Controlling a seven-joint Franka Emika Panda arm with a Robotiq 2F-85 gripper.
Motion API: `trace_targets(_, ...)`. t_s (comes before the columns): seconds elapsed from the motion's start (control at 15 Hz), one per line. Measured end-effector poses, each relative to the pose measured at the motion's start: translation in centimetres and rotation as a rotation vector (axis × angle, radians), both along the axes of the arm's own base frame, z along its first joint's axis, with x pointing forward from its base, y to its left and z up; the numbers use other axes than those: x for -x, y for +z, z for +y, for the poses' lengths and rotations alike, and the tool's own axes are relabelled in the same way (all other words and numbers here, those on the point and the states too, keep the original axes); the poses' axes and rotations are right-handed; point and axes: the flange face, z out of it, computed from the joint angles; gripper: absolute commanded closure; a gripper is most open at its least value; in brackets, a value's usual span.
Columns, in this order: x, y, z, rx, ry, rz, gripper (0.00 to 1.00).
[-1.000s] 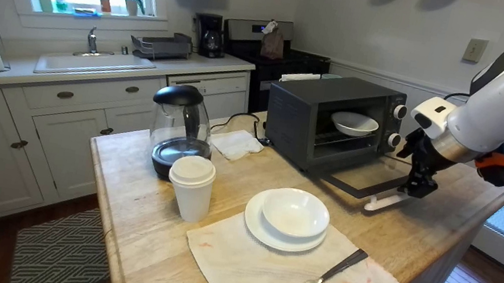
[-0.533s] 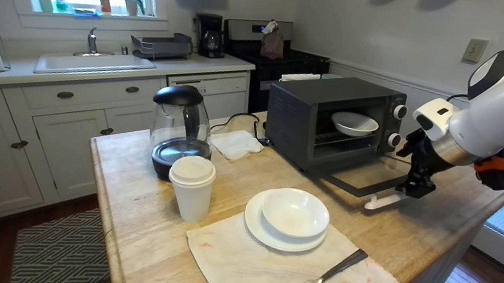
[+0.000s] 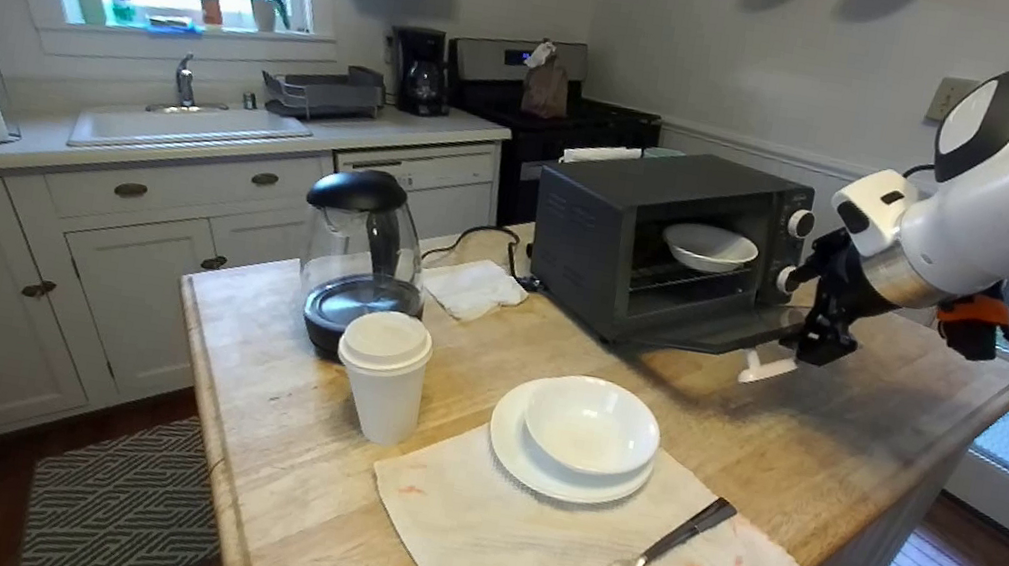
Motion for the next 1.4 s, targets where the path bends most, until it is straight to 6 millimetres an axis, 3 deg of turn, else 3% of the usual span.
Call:
trace_targets(0.6,-1.1,3.1,0.0,0.008,-0.008,-0.096,0.0)
trace_targets(1.4,-1.6,4.1,-0.7,-0.053,-0.052,-0.098,0.0)
